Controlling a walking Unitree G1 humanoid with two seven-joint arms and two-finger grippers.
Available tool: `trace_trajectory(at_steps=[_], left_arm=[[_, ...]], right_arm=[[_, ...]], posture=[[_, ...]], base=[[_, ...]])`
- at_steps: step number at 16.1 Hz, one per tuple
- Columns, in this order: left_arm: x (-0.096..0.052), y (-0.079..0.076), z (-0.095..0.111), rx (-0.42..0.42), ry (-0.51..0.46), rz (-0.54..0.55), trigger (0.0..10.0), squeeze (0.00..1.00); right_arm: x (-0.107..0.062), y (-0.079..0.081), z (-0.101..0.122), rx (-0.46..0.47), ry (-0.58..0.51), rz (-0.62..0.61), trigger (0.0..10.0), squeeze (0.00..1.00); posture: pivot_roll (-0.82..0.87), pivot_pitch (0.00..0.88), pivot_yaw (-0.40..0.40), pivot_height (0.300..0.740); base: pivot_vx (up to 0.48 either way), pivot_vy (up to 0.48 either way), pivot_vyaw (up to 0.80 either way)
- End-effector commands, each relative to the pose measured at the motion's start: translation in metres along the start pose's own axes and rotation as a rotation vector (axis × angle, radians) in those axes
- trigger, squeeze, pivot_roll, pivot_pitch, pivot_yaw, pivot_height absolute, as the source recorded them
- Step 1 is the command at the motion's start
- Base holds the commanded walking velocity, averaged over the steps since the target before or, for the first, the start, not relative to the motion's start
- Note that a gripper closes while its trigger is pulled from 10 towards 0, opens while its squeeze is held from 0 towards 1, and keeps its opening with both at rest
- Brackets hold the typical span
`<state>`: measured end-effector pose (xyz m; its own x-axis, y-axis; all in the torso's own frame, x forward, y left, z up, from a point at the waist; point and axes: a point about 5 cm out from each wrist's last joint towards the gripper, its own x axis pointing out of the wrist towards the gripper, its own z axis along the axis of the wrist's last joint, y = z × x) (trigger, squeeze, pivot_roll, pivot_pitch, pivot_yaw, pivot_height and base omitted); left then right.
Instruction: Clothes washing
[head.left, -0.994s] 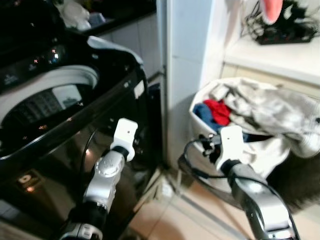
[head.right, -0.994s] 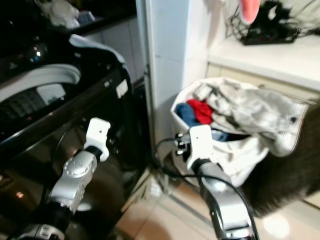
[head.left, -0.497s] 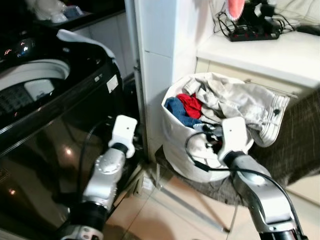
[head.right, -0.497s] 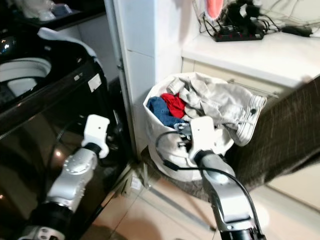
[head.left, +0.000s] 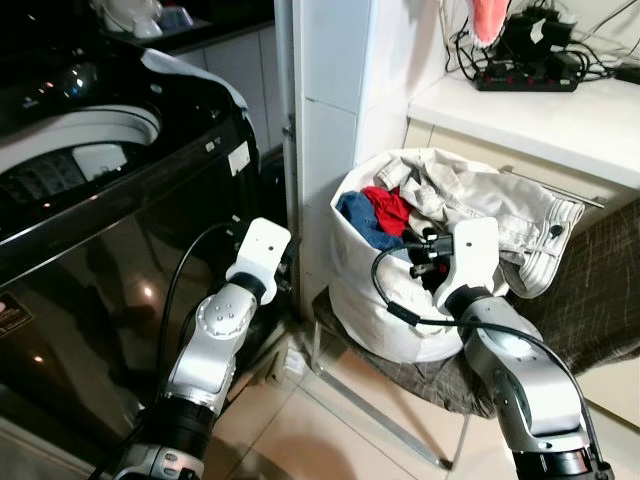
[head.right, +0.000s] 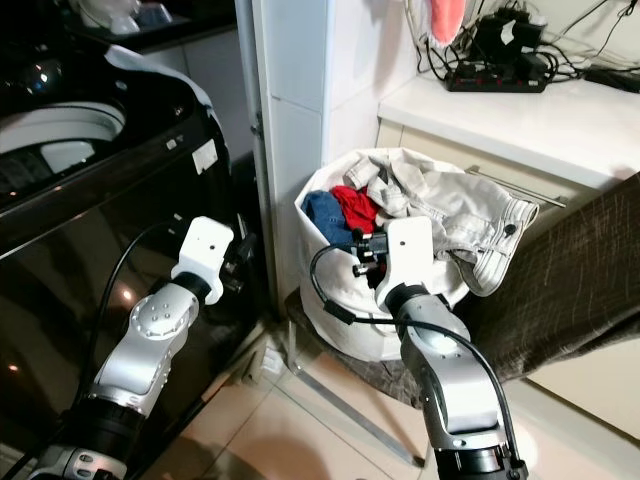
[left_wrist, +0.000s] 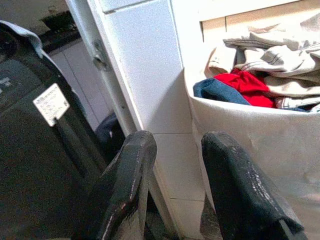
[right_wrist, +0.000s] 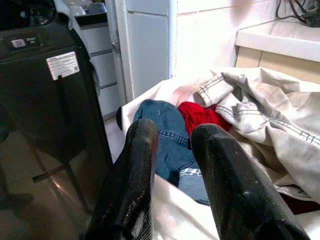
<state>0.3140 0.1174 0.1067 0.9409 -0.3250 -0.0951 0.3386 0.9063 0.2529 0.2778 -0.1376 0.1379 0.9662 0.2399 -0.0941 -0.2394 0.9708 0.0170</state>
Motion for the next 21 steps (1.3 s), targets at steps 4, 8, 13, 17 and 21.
trace_trajectory(at_steps=[4, 8, 13, 17, 21], left_arm=[[0.003, 0.003, 0.021, 0.005, -0.065, 0.000, 10.0, 0.00], [0.002, 0.002, 0.025, -0.006, -0.078, 0.000, 10.0, 0.00], [0.002, 0.000, 0.027, 0.000, -0.081, -0.011, 10.0, 0.00], [0.002, -0.002, 0.028, 0.005, -0.081, -0.020, 10.0, 0.00], [0.005, -0.009, 0.030, 0.004, -0.090, -0.051, 10.0, 0.00]], right_arm=[[-0.001, -0.004, 0.009, 0.013, -0.035, 0.015, 10.0, 0.00], [0.001, -0.006, 0.010, 0.014, -0.030, 0.020, 10.0, 0.00], [0.001, -0.005, 0.006, 0.017, -0.022, 0.029, 10.0, 0.00], [-0.002, -0.005, 0.003, 0.028, -0.018, 0.022, 10.0, 0.00], [-0.008, -0.011, -0.001, 0.040, -0.023, 0.000, 10.0, 0.00]], posture=[[-0.01, 0.000, -0.019, 0.740], [-0.01, 0.000, -0.024, 0.740], [-0.01, 0.000, -0.026, 0.740], [-0.02, 0.000, -0.020, 0.740], [-0.04, 0.000, -0.012, 0.740]], base=[[0.000, 0.000, 0.00], [0.000, 0.000, 0.00], [0.000, 0.000, 0.00], [0.000, 0.000, 0.00], [0.000, 0.000, 0.00]])
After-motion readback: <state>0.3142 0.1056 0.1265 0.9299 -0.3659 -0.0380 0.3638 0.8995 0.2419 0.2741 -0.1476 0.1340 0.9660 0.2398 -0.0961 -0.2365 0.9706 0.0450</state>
